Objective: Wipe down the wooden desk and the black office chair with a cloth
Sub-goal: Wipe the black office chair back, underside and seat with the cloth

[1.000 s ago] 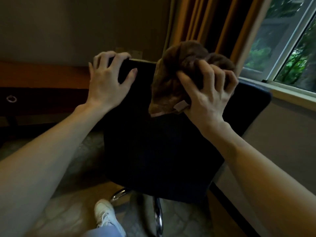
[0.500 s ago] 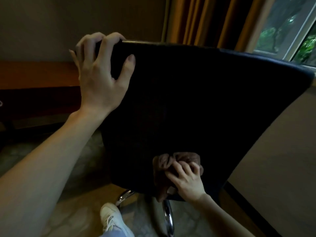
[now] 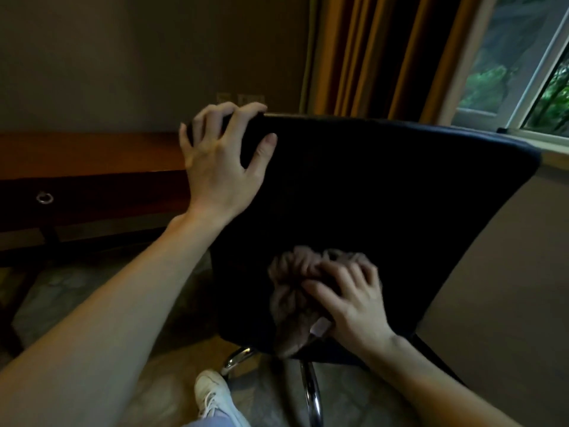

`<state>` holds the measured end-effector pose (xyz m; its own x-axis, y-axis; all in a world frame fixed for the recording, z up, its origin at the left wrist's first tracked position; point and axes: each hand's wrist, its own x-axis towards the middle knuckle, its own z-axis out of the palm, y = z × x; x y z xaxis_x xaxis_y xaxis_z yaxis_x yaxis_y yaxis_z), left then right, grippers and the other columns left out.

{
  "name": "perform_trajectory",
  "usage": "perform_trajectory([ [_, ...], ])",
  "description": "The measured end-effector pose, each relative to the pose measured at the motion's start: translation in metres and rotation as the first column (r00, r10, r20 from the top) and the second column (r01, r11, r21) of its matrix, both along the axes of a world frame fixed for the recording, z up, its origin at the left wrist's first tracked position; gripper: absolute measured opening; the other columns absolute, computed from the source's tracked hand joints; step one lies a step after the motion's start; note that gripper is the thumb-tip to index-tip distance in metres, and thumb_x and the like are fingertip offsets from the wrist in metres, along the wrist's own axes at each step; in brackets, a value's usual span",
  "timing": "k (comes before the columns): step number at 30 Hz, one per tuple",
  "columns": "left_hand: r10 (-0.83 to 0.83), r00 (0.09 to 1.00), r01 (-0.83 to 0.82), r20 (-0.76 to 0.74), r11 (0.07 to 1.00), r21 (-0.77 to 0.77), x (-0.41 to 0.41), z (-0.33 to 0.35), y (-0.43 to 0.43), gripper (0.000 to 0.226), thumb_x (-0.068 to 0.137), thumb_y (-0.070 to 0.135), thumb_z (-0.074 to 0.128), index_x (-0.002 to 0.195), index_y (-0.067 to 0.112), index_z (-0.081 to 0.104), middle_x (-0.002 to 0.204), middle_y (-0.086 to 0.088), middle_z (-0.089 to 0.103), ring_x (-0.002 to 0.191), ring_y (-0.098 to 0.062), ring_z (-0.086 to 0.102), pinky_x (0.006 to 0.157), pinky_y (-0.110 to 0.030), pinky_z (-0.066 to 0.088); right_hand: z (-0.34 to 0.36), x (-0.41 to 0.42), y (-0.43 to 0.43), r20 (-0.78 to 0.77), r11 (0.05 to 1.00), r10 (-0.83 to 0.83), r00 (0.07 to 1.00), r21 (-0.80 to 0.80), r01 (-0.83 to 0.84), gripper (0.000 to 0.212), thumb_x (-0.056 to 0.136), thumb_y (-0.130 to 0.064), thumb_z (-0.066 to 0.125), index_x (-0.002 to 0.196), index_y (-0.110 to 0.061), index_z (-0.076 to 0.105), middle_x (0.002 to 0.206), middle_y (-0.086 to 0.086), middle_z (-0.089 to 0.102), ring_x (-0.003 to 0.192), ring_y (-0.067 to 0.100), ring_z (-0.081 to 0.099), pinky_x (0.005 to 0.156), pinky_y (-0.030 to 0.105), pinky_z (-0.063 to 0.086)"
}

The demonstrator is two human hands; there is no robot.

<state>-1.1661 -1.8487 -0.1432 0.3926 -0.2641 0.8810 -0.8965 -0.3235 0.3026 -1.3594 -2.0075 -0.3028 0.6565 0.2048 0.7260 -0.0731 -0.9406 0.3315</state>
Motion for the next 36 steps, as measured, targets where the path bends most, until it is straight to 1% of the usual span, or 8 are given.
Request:
perform_trajectory([
  [3,-0.091,0.995,0.092,-0.036,0.995,0.045,0.002,0.008,0.015,0.043,0.105,0.052,0.044,0.139,0.028,0.057,0.134,0.004,0.061,0.132,-0.023,0.049,0.110,-0.056,0.035,0.085,-0.010,0.021,0.203,0.997,0.064,0.977,-0.043,-0.056,0.057,0.098,-0.066,0.039,0.132,-0.025,0.057,0.133,0.015,0.047,0.116,0.033,0.051,0.095,0.051,0.035],
  [6,-0.193,0.977,0.199,-0.085,0.978,0.064,0.006,0.014,0.023,0.045,0.105,0.050,0.044,0.139,0.022,0.055,0.132,0.000,0.063,0.127,-0.025,0.051,0.105,-0.054,0.039,0.154,-0.012,0.026,0.368,0.995,0.009,0.930,-0.093,0.028,0.050,0.097,-0.051,0.057,0.139,-0.024,0.059,0.136,0.017,0.047,0.124,0.033,0.046,0.102,0.057,0.033],
  [10,-0.207,0.953,0.212,-0.221,0.977,-0.002,0.017,0.002,0.023,0.040,0.106,0.044,0.049,0.138,0.022,0.055,0.133,-0.007,0.058,0.126,-0.026,0.049,0.102,-0.047,0.045,0.201,0.002,0.018,0.327,0.977,-0.155,0.932,-0.091,0.194,0.050,0.097,-0.050,0.061,0.137,-0.019,0.063,0.134,0.023,0.058,0.122,0.038,0.050,0.102,0.057,0.036],
  [13,-0.385,0.780,0.326,-0.494,0.923,-0.205,0.028,-0.019,0.026,0.044,0.100,0.049,0.061,0.138,0.031,0.046,0.123,0.009,0.060,0.113,-0.009,0.062,0.088,-0.029,0.053,0.190,0.017,0.006,0.330,0.960,-0.223,0.917,-0.088,0.265,0.050,0.087,-0.041,0.075,0.131,-0.021,0.062,0.132,0.020,0.055,0.118,0.038,0.049,0.097,0.054,0.036],
  [16,-0.465,0.683,0.330,-0.564,0.885,-0.329,0.036,-0.033,0.023,0.044,0.097,0.058,0.061,0.131,0.031,0.052,0.117,0.014,0.064,0.100,0.005,0.066,0.076,-0.018,0.052,0.151,0.036,-0.005,0.430,0.963,-0.193,0.882,-0.088,0.253,0.040,0.089,-0.039,0.069,0.124,-0.023,0.060,0.127,0.015,0.048,0.111,0.032,0.043,0.094,0.049,0.033],
  [19,-0.503,0.668,0.320,-0.549,0.860,-0.398,0.037,-0.037,0.017,0.040,0.098,0.059,0.059,0.127,0.033,0.053,0.120,0.016,0.062,0.102,0.012,0.062,0.075,-0.008,0.050,0.067,0.045,-0.019,0.255,0.967,-0.200,0.946,-0.103,0.232,0.043,0.079,-0.037,0.077,0.117,-0.019,0.067,0.115,0.020,0.063,0.104,0.035,0.047,0.089,0.049,0.038],
  [27,-0.553,0.684,0.335,-0.475,0.817,-0.469,0.034,-0.057,0.004,0.024,0.101,0.049,0.059,0.116,0.031,0.055,0.112,0.012,0.064,0.110,-0.008,0.066,0.094,-0.029,0.055,-0.136,0.043,-0.037,-0.255,0.965,-0.244,0.935,0.034,0.261,0.053,0.069,-0.060,0.073,0.107,-0.027,0.059,0.105,0.006,0.048,0.095,0.028,0.046,0.086,0.046,0.034],
  [36,-0.595,0.651,0.420,-0.471,0.800,-0.429,0.023,-0.058,0.009,0.022,0.104,0.042,0.057,0.124,0.031,0.055,0.119,0.014,0.062,0.116,-0.004,0.062,0.097,-0.026,0.053,-0.136,0.021,-0.031,-0.481,0.963,-0.257,0.838,-0.054,0.264,0.054,0.055,-0.049,0.090,0.103,-0.034,0.071,0.102,-0.002,0.062,0.096,0.023,0.058,0.077,0.047,0.053],
])
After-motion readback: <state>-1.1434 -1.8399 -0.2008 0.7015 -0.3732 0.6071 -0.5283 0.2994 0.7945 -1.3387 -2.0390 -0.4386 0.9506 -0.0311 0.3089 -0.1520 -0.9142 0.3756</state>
